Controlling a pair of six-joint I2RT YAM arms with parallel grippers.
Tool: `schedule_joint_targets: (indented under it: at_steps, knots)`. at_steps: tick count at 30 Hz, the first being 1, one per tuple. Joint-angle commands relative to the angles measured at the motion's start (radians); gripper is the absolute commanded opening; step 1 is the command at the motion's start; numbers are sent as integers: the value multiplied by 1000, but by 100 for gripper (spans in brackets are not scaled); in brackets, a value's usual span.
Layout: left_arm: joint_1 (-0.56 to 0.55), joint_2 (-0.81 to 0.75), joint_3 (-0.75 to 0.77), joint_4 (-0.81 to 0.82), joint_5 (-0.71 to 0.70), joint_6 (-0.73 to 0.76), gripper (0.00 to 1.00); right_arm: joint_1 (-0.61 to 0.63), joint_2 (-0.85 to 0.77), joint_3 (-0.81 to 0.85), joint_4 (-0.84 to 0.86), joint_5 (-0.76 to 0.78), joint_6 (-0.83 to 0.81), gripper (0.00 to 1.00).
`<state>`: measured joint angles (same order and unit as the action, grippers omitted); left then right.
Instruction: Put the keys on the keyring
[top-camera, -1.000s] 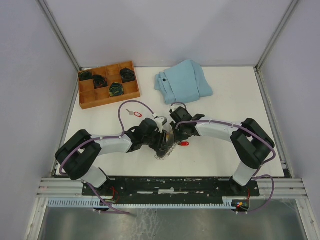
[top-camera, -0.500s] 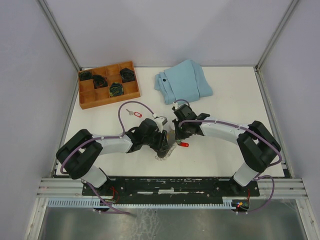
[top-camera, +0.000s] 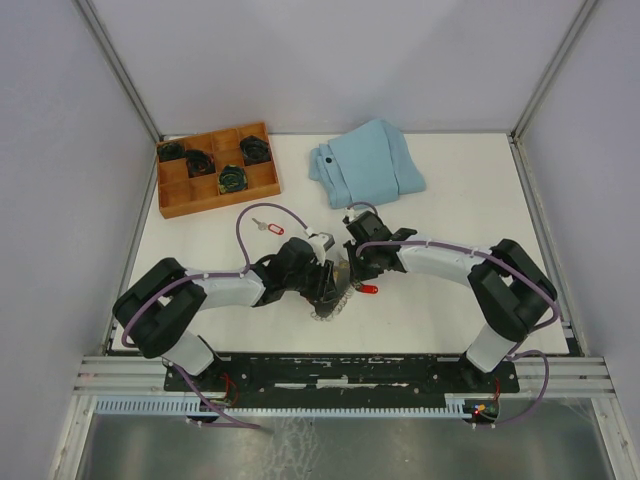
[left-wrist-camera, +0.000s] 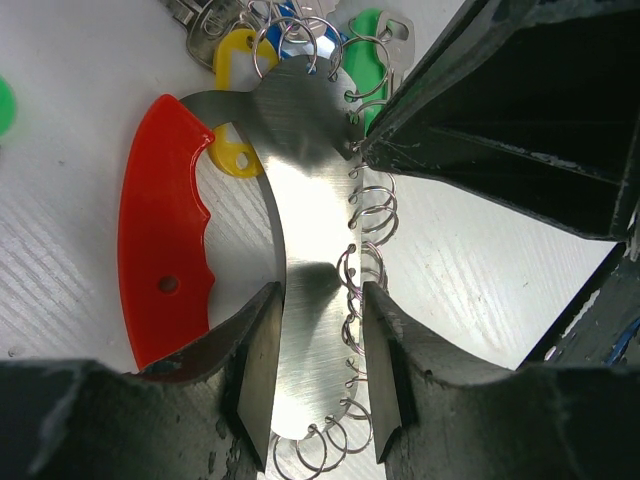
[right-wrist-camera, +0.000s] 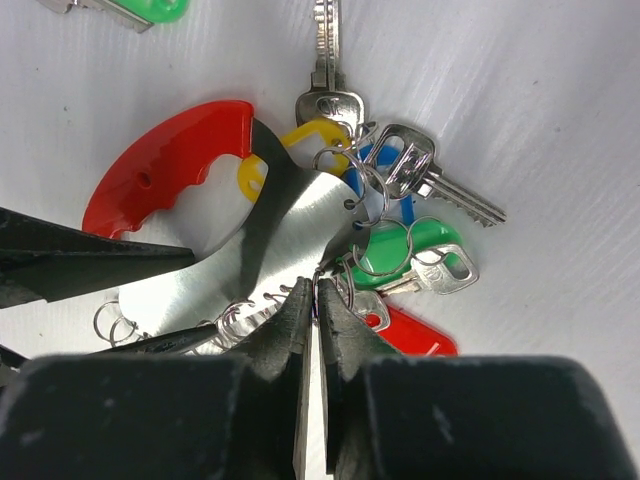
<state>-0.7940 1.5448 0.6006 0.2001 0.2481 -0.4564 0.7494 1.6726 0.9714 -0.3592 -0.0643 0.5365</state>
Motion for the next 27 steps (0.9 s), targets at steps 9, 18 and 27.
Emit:
schedule_joint_targets:
  at_steps: [9, 18, 27]
  knots:
    - [-5, 3, -8, 33, 19, -39, 44, -4, -1, 14, -8, 23, -50, 8]
    - [1, -165, -16, 59, -62, 67, 49, -4, -134, 66, -61, -5, -299, 1]
    - [58, -344, -131, 342, -28, 228, 52, -3, -366, 33, -33, -151, -693, 1]
